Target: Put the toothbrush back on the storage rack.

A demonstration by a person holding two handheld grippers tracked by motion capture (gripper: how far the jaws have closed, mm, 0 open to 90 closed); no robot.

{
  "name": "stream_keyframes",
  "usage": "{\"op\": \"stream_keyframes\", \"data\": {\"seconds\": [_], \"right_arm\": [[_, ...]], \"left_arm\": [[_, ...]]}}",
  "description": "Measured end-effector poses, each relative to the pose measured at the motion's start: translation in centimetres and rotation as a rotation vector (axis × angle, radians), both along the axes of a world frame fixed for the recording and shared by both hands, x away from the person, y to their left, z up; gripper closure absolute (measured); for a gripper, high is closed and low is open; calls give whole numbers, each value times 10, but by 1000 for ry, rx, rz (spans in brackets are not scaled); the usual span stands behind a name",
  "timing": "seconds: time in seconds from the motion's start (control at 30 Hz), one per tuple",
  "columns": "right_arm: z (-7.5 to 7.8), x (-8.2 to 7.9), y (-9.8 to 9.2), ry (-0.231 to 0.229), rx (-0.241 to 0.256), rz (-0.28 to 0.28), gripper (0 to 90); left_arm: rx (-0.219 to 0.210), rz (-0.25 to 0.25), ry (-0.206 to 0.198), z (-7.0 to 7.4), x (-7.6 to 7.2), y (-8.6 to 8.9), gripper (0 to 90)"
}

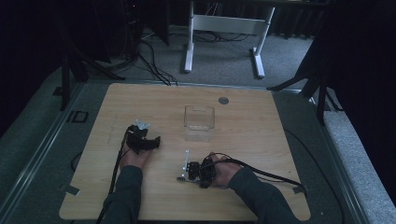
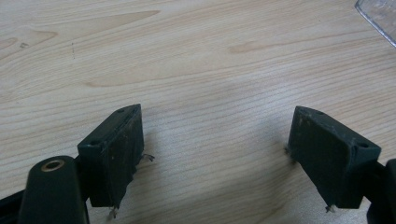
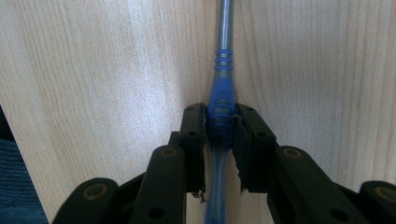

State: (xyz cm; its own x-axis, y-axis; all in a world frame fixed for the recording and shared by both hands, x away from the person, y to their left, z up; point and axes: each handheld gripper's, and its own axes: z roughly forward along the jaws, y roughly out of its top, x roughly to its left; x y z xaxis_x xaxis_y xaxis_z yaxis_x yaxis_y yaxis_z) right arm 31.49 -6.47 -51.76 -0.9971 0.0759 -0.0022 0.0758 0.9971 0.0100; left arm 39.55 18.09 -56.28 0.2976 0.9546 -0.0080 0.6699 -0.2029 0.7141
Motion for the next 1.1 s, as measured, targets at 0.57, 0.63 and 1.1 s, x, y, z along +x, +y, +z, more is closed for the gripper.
{"op": "stream_keyframes", "data": {"seconds": [0.57,0.63,1.1], "right_arm": [[0,-2,1,-18,-6,7,781],[-1,-3,1,-21,-4,9,783],[14,-1,-3,-30,59,-15,784]], "left_arm": [[0,0,0,0,0,0,186],[0,0,0,0,0,0,186],[-1,0,-1,0,0,0,186]]}}
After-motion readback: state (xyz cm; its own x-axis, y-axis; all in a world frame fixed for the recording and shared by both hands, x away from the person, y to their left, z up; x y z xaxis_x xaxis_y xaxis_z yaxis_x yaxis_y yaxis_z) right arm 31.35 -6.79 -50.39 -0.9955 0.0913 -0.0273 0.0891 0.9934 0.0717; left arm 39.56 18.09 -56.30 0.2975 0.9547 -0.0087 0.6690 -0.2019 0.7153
